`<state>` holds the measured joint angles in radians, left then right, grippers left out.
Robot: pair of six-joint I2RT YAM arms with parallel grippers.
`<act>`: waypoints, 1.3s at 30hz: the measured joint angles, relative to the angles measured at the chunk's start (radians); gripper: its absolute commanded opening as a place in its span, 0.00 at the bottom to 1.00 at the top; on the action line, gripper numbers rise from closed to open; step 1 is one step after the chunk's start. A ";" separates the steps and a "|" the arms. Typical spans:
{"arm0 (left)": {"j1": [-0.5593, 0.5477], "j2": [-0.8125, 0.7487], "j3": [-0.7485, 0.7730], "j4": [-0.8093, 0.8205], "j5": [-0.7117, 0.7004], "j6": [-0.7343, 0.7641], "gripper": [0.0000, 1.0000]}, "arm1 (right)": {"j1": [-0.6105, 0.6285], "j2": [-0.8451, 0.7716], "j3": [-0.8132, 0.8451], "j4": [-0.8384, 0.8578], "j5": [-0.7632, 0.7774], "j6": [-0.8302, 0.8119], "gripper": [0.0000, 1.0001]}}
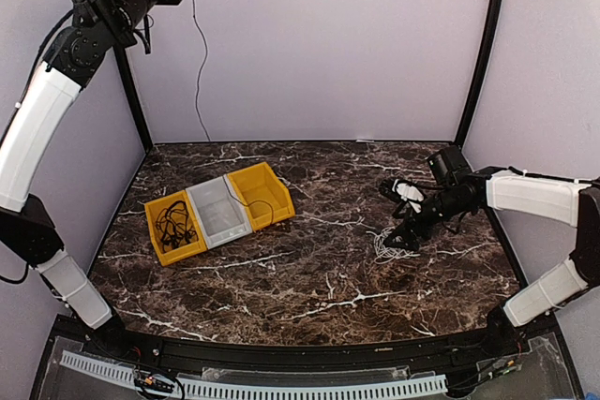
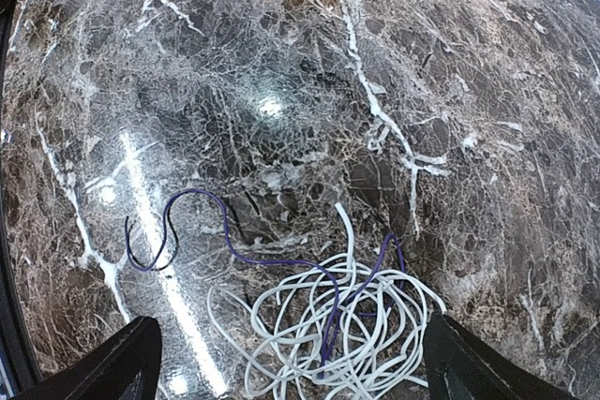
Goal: Untangle the cables
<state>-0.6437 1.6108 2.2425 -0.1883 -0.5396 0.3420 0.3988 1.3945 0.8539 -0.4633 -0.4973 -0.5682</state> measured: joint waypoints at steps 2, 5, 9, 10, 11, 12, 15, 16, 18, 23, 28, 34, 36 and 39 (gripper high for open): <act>0.001 -0.002 0.000 0.002 -0.002 0.005 0.00 | 0.000 0.002 0.000 0.000 0.000 0.000 0.99; 0.002 -0.003 0.000 0.006 0.003 -0.002 0.00 | 0.000 0.003 0.000 0.000 0.000 -0.001 0.99; 0.003 -0.004 0.017 0.004 0.057 -0.068 0.00 | 0.000 0.003 0.000 0.000 0.000 -0.003 0.99; 0.003 -0.008 0.022 0.002 0.082 -0.095 0.00 | 0.000 0.003 0.000 0.000 0.000 -0.003 0.99; 0.003 -0.012 0.024 -0.001 0.105 -0.115 0.00 | 0.000 0.003 0.000 0.000 0.000 -0.003 0.99; 0.003 -0.019 0.026 -0.003 0.135 -0.144 0.00 | 0.000 0.003 0.000 0.000 0.000 -0.004 0.99; 0.003 -0.043 0.029 -0.019 0.234 -0.228 0.00 | 0.000 0.003 -0.002 0.000 0.000 -0.004 0.99; 0.003 -0.050 0.029 -0.024 0.261 -0.256 0.00 | 0.000 0.003 -0.002 0.000 0.000 -0.005 0.99; 0.003 -0.067 0.024 -0.039 0.339 -0.324 0.00 | 0.000 0.003 -0.002 0.000 0.000 -0.007 0.99; 0.003 -0.181 -0.202 -0.016 0.545 -0.466 0.00 | 0.000 0.005 -0.002 -0.001 0.000 -0.015 0.99; 0.002 -0.249 -0.468 0.002 0.684 -0.542 0.00 | 0.000 0.015 -0.002 -0.001 -0.004 -0.021 0.99; 0.002 -0.233 -0.543 -0.064 0.752 -0.559 0.00 | 0.002 0.025 0.010 -0.021 -0.034 -0.022 0.99; 0.002 -0.237 -0.552 -0.078 0.761 -0.558 0.00 | 0.014 0.025 0.043 -0.031 -0.036 -0.019 0.99; 0.002 -0.259 -0.590 -0.105 0.756 -0.552 0.00 | 0.055 0.029 0.117 -0.029 -0.025 -0.021 0.98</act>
<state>-0.6415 1.3518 1.6524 -0.2932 0.2165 -0.2096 0.4541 1.4239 0.9710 -0.4927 -0.5224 -0.5892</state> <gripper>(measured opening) 0.021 0.986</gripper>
